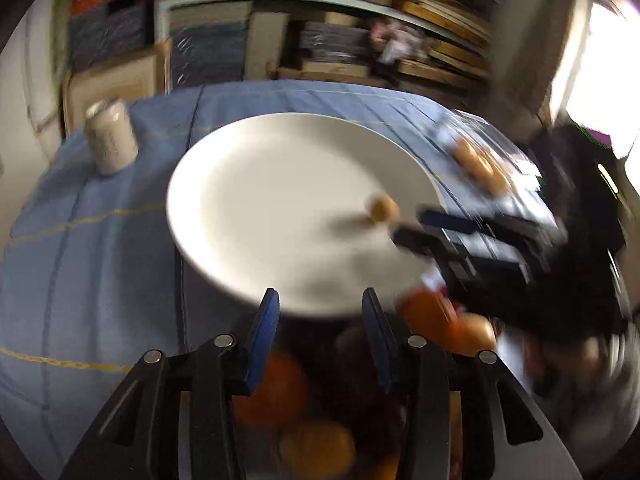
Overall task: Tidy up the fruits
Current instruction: 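Carry the tan fruit onto the plate while the left tool places the red fruit there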
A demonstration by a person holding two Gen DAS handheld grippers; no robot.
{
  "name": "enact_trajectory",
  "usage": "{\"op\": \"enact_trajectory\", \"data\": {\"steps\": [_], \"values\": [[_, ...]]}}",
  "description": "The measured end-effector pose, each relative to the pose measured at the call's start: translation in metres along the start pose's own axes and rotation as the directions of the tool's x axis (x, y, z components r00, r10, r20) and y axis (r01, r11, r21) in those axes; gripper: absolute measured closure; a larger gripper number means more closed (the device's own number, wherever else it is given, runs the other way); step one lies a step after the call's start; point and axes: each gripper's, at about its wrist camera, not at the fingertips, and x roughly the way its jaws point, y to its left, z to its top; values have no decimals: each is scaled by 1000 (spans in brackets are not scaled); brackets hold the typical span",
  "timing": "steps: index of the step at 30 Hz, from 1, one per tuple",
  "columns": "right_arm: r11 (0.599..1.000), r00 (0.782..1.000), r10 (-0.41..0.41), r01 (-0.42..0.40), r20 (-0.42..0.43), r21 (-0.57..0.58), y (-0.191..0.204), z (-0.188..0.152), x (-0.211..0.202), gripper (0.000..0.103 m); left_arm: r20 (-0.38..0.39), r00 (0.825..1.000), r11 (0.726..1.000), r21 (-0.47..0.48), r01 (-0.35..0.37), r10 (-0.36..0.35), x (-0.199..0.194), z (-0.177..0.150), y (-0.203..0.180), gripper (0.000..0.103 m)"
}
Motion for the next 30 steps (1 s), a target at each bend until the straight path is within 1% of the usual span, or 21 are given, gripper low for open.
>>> {"op": "enact_trajectory", "data": {"steps": [4,5,7,9,12,13,16,17,18,19,20,21,22,23,24,26,27,28,30], "values": [[999,1000,25,-26,4,20,-5,0,-2,67,28,999,1000,14,26,-27,-12,-10,-15,59],[999,1000,24,-24,5,21,-6,-1,-3,67,24,1000,999,40,13,-14,-10,-13,-23,59],[999,1000,20,-20,7,25,-6,-1,-5,67,-27,999,996,84,-38,41,3,-21,-34,61],[999,1000,26,-26,11,38,-9,-1,-8,67,-48,997,995,82,-53,57,8,-31,-35,61],[997,999,39,-40,19,59,-15,0,-10,67,-25,999,999,23,-30,31,5,-33,-27,62],[997,999,47,-48,17,65,-15,0,-10,67,-19,999,999,17,-29,29,6,-32,-27,62],[997,999,47,-47,13,68,-16,-1,-8,67,15,997,996,46,-76,75,12,-26,-32,63],[996,999,49,-49,13,71,-16,-1,-8,67,18,997,996,43,-79,78,13,-23,-32,63],[996,999,50,-51,15,74,-16,-1,-8,67,26,997,997,32,-71,70,11,-21,-31,63],[996,999,50,-51,19,78,-18,-1,-9,67,50,997,998,9,-56,56,8,-15,-28,63],[995,999,50,-52,19,81,-17,0,-8,67,63,996,998,-6,-66,67,8,-7,-25,63],[995,999,52,-53,14,84,-18,-1,-7,67,54,995,997,-10,-78,78,13,0,-22,63],[995,999,51,-52,10,84,-18,-1,-5,67,32,997,998,-22,-63,63,22,6,-17,63],[995,999,49,-49,4,84,-18,-2,-3,67,7,998,997,-51,-60,61,32,10,-11,63],[995,999,50,-51,7,83,-18,-2,-3,67,-14,997,995,-72,-72,71,39,12,-7,63],[994,998,56,-57,10,88,-19,-1,-5,66,-15,997,993,-90,-73,72,43,14,-3,60],[994,998,57,-58,17,88,-19,-1,-7,66,-7,997,992,-101,-79,78,40,13,-1,50],[995,998,55,-57,21,87,-19,0,-8,65,6,996,991,-106,-84,85,36,13,0,35],[995,998,53,-55,29,83,-18,1,-11,63,50,990,987,-106,-125,130,24,13,3,26]]}}
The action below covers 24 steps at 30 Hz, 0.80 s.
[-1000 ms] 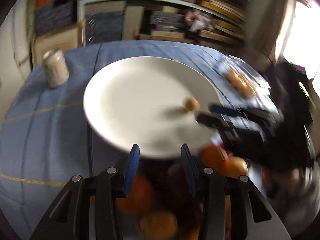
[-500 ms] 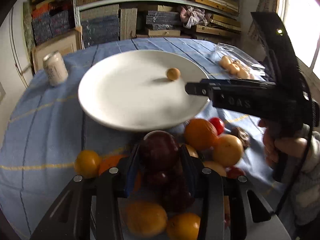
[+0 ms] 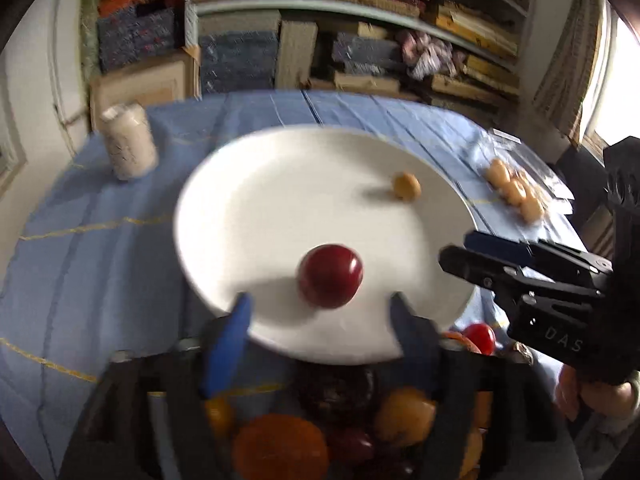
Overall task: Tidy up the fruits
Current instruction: 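Carry the tan fruit onto the plate while the left tool places the red fruit there, then grasp the dark brown fruit with the right tool while the left tool grasps the orange fruit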
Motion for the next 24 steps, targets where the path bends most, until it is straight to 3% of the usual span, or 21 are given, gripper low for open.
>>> {"op": "enact_trajectory", "data": {"steps": [4,6,8,10,13,15,18,21,24], "values": [[1000,1000,-15,15,14,-17,6,-3,-12,63,1,1000,999,-34,-11,11,-14,0,15,25],[1000,999,-16,17,28,-26,10,-8,-25,57,0,999,998,-48,-34,34,-25,-5,25,22],[999,998,-23,25,54,-35,14,-17,-44,31,18,997,995,-71,-67,69,-43,-17,38,14],[998,995,-35,40,93,-54,18,-33,-69,21,37,996,992,-96,-83,87,-59,-32,49,8],[990,991,-77,89,107,-113,23,-63,-96,14,65,993,989,-117,-88,96,-83,-66,64,8],[986,990,-85,100,116,-132,21,-86,-108,13,100,993,988,-150,-39,54,-99,-91,71,7],[986,993,-65,79,100,-148,17,-112,-116,13,93,995,978,-206,-6,25,-105,-116,75,7],[972,994,-75,92,84,-215,21,-122,-118,13,82,997,973,-229,20,-1,-106,-123,76,7],[955,985,-131,156,115,-254,23,-123,-117,13,141,990,973,-228,35,-2,-116,-121,76,7]]}}
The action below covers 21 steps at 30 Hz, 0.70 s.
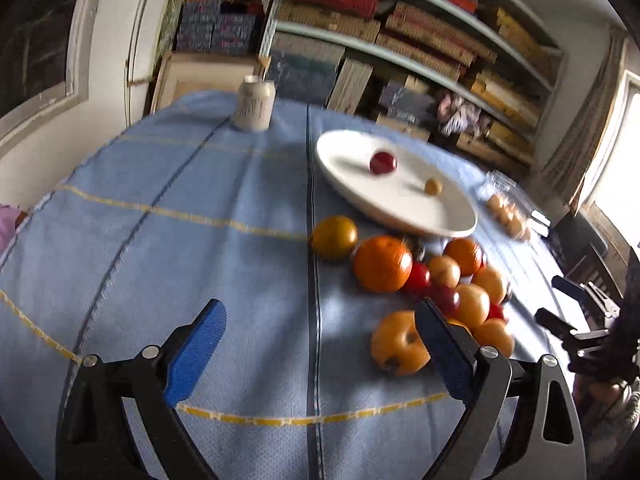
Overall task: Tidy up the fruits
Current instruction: 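Grasp the dark brown fruit with the right tool while the left tool grasps the orange fruit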
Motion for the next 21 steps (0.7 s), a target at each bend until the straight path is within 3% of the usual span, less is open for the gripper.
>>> {"op": "enact_trajectory", "data": {"steps": [2,6,8,10,21], "values": [[1000,1000,-11,11,-3,-1,-1,0,2,19,1,1000,1000,24,-16,16,1,-2,-5,6],[1000,998,-21,20,-62,-19,-1,4,23,31,-75,997,990,137,-17,28,16,-14,-25,6],[999,995,-5,1,-97,-32,1,6,33,44,-63,997,978,204,-36,50,17,-18,-35,6],[999,994,1,-5,-110,-38,4,9,39,44,-50,994,960,270,-78,95,20,-24,-45,6],[1000,991,-9,5,-134,-29,-2,15,53,37,-125,991,960,280,-9,46,44,-22,-55,6]]}}
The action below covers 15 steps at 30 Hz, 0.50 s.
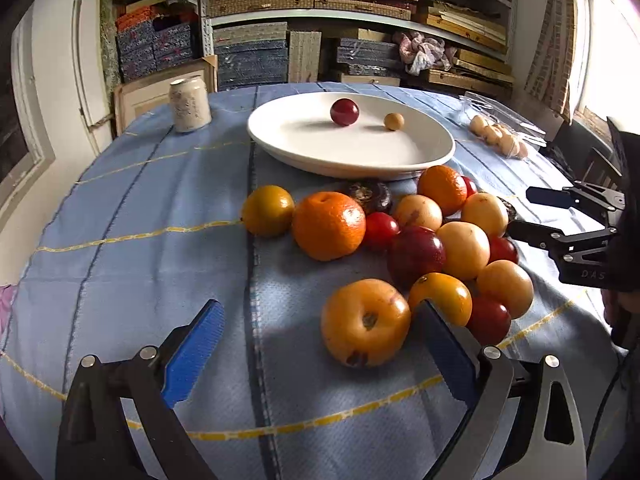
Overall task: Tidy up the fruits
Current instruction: 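Grasp the dark brown fruit with the right tool while the left tool grasps the orange fruit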
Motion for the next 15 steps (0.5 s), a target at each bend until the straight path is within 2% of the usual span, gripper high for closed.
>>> {"op": "enact_trajectory", "data": {"steps": [3,5,7,8,9,15], "values": [[1000,1000,6,-6,-3,8,-4,-3,-2,37,-6,999,999,4,44,-44,0,0,-1,9],[1000,1000,-2,2,0,10,-6,-5,-3,37,-8,998,998,6,64,-64,1,-1,-1,20],[1000,1000,1,-1,-8,16,-7,-5,0,37,-37,995,995,6,97,-97,7,0,-1,46],[1000,1000,1,-1,-11,15,-6,-6,2,37,-50,991,993,1,121,-121,9,0,-1,54],[1000,1000,3,-3,-19,12,-6,-6,3,37,-57,990,992,0,128,-127,10,1,-1,57],[1000,1000,14,-13,-20,16,-7,-4,6,37,-51,993,994,9,108,-108,10,0,-4,57]]}}
